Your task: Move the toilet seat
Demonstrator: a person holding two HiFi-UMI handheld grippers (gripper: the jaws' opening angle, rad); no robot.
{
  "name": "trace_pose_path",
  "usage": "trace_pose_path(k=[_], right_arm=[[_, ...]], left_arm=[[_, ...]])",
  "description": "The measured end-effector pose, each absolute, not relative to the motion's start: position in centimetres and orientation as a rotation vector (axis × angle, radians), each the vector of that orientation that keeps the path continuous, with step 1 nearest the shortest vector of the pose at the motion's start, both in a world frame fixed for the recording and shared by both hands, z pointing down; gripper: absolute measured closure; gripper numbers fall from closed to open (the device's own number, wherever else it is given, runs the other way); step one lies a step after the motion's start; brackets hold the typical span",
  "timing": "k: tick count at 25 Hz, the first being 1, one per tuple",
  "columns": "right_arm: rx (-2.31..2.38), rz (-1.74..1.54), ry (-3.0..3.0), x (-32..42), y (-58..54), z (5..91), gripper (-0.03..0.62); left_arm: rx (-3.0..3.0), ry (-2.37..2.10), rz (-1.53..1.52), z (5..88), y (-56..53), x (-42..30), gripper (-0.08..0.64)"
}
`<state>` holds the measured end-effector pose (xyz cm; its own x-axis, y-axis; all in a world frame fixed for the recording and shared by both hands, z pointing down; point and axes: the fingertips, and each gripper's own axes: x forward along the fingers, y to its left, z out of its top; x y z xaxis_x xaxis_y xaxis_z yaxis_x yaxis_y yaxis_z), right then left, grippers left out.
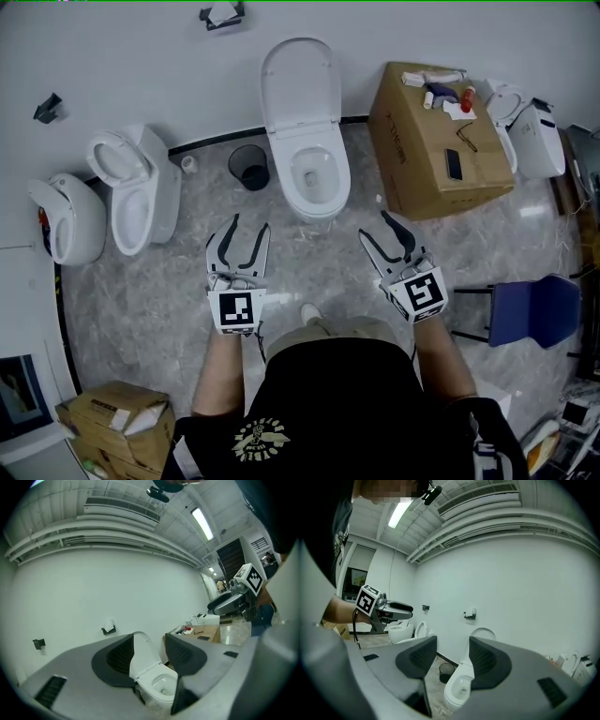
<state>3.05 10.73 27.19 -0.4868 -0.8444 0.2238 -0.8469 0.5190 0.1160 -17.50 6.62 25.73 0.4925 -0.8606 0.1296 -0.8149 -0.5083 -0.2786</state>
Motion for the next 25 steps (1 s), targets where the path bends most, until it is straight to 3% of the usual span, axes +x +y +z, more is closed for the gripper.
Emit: trace_pose_path(k=[25], right_arm=[[1.442, 0.092, -2.471, 6.8, 4.2, 30.0, 0.383]], left_arm=[[-2.611, 1.440, -0.422, 28.3, -0.6, -14.5, 0.347]])
